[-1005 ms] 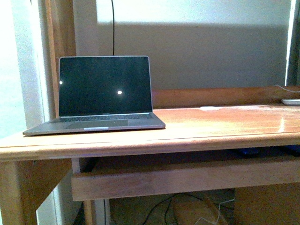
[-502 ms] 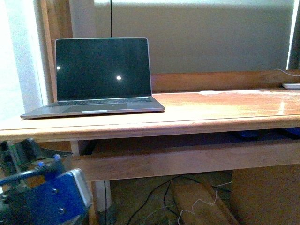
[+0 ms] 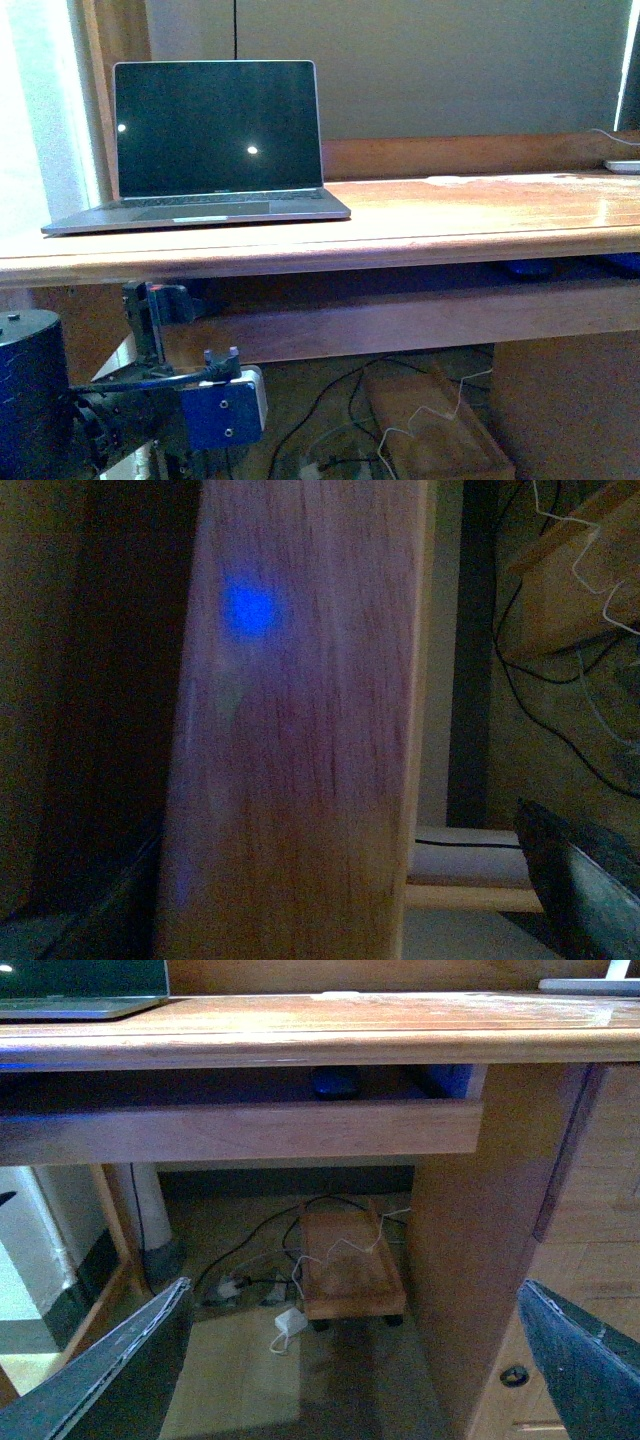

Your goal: Place mouse

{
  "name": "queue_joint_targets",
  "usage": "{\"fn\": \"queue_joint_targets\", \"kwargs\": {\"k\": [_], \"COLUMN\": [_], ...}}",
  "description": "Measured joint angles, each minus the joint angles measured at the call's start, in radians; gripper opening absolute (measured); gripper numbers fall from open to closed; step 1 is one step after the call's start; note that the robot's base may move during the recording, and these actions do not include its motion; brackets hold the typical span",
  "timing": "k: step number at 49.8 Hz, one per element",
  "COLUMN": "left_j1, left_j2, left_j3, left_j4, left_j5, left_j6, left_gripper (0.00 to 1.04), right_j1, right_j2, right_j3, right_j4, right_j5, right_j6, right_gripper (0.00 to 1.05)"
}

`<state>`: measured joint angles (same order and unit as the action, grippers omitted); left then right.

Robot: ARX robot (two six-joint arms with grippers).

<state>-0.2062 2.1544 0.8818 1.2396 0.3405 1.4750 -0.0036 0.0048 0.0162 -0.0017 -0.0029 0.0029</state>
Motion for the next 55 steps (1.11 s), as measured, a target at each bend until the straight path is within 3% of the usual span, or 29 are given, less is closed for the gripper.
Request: {"fn": "queue_joint_targets", "kwargs": {"k": [10,16,22,26,44,55], "left_j1": [0.023,0.021,0.013,0.012,-0.012,-0.031], "left_j2": [0.024,-0.052,-0.175,-0.282,-0.573,-0.736], "left_j3": [0.061,0.061,0.052,0.032,-0.083,-0.142], "left_j4": [-0.096,-0.34,-0.666,-0.848,-1.128,-1.142], "left_j5": [-0.02,-0.058,-0.034,0.045,0.235,0.311], "left_j6": [0.053,0.021,-0.118,-0.285,-0.799,-1.177], "left_gripper": [0.97,0.97,0.98,0.98,0.97,0.97], "right_j1": [0.0,0.0,0.0,0.0,0.0,0.0], "right_j2": [0.0,0.0,0.0,0.0,0.0,0.0], "right_j3": [0.0,0.0,0.0,0.0,0.0,0.0], "right_j4": [0.0,0.0,0.0,0.0,0.0,0.0], "right_j5": [0.0,0.0,0.0,0.0,0.0,0.0], "right_j6": [0.0,0.0,0.0,0.0,0.0,0.0], "right_gripper": [0.97,0.97,0.97,0.97,0.97,0.97]}}
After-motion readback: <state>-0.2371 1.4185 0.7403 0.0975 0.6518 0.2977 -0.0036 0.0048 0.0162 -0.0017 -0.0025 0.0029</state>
